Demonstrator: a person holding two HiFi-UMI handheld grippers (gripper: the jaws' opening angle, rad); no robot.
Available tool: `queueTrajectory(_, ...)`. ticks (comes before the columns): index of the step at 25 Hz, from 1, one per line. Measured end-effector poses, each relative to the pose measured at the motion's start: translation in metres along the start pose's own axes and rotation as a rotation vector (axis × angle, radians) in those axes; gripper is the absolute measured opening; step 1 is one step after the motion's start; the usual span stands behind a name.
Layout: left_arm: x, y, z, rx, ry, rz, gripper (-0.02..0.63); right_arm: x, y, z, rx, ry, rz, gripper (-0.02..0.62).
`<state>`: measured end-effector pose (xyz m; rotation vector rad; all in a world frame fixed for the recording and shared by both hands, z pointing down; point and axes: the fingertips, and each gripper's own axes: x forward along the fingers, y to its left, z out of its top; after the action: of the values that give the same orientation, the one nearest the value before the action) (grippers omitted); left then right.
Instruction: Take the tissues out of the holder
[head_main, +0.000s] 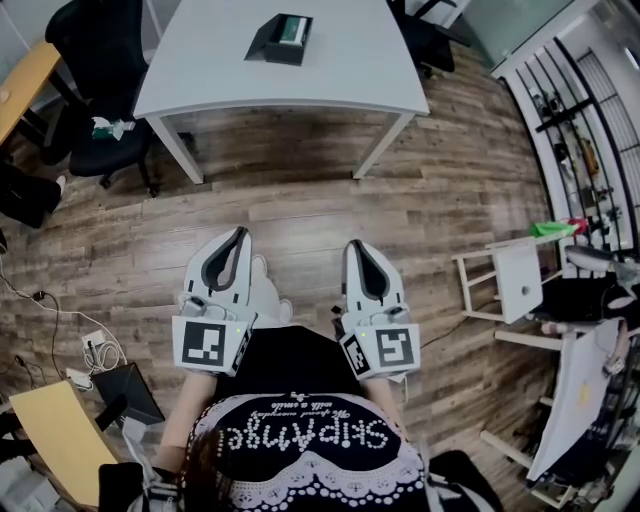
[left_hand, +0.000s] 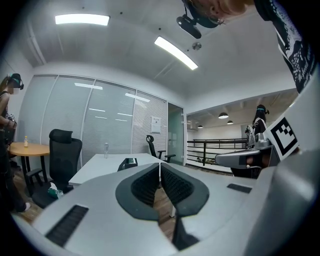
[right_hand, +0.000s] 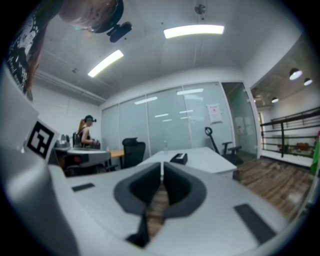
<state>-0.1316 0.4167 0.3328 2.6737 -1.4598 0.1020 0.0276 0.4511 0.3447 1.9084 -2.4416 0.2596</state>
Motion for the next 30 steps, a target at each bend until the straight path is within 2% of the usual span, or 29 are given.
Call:
queueTrajectory(5, 0.036, 0.029, 0.004, -0.014, -0.003, -0.014, 0.038, 0.039, -0.005, 0.005, -0.005, 0.012, -0.02, 0.038)
queueTrajectory(12, 0.088, 0.081, 0.033, -0.001, -0.027, -0.024, 0.038, 0.106, -0.009, 0.023, -0.007, 0.038, -0.045, 0.038)
queueTrajectory(17, 0.116, 0.108, 0.03, -0.019, -0.015, -0.042, 0.038, 0.143, -0.013, 0.022, 0.006, 0.054, -0.067, 0.037)
queueTrajectory(30, 0.142, 0.14, 0.025, -0.012, 0.0, -0.095, 0.039, 0.185, -0.005, 0.018, 0.039, 0.065, -0.085, 0.037)
